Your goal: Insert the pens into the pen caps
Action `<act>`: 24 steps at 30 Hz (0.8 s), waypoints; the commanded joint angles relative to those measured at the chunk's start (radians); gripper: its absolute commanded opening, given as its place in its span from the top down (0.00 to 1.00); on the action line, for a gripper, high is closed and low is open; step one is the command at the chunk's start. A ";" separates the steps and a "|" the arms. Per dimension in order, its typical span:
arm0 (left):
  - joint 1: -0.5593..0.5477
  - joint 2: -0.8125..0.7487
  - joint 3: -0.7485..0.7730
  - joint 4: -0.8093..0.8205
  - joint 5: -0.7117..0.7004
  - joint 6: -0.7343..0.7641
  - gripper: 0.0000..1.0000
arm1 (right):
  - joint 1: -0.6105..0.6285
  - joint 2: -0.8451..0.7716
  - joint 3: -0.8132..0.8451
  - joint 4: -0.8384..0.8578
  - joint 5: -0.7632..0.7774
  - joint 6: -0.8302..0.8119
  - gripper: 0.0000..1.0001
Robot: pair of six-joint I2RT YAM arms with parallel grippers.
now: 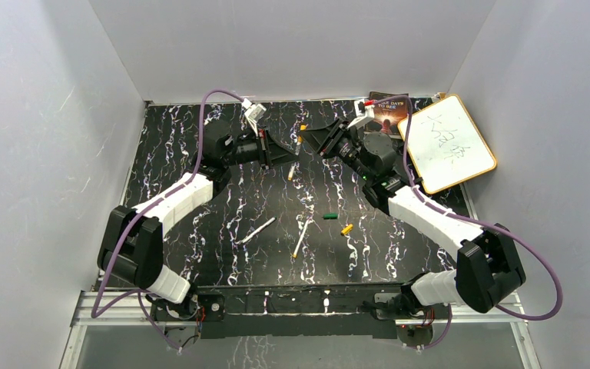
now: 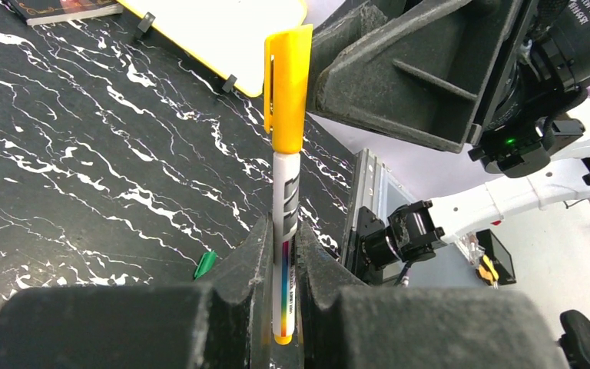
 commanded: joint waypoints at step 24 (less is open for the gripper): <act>-0.026 -0.083 0.035 -0.027 0.050 0.123 1.00 | 0.006 0.092 0.268 -0.182 -0.029 -0.167 0.46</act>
